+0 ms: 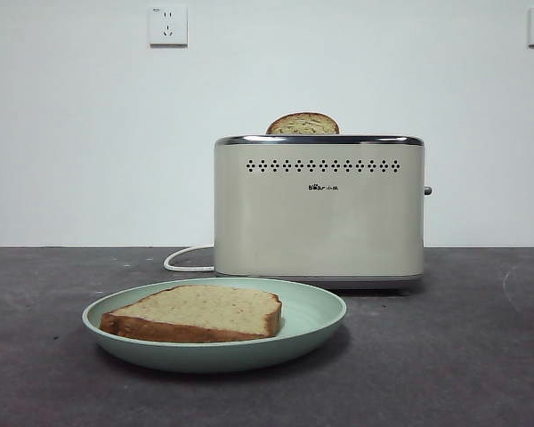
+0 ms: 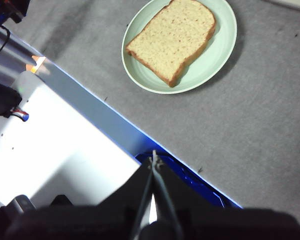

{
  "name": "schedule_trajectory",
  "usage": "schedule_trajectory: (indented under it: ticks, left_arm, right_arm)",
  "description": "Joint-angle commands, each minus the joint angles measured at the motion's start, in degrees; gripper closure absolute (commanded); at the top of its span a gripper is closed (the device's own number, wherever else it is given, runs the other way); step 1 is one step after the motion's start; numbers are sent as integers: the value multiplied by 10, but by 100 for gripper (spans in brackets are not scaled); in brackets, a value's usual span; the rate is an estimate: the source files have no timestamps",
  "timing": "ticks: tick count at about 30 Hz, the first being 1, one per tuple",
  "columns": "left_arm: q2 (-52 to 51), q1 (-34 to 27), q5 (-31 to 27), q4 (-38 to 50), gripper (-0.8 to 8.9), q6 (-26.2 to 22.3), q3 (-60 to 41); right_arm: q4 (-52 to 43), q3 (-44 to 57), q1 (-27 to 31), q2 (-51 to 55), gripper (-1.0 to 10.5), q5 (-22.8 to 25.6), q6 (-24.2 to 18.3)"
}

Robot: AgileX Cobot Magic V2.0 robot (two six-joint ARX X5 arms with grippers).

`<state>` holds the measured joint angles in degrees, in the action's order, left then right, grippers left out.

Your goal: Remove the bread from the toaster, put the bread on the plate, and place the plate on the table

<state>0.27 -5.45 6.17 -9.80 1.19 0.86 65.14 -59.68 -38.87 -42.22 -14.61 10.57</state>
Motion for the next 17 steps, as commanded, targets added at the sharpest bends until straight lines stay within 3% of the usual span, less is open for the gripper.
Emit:
schedule_trajectory:
  ticks: [1, 4, 10, 17]
  left_arm:
    - [-1, -2, -1, 3, 817, 5, -7]
    - [-1, -2, -1, 3, 817, 5, -7]
    - [-1, -2, -1, 3, 817, 5, -7]
    - [-1, -2, -1, 3, 817, 5, -7]
  right_arm:
    - [-9, 4, 32, 22, 945, 0, -49]
    - [-62, 4, 112, 52, 945, -1, -84]
    - [-206, 45, 281, 127, 945, 0, -97]
    - [-397, 249, 347, 229, 945, 1, -102]
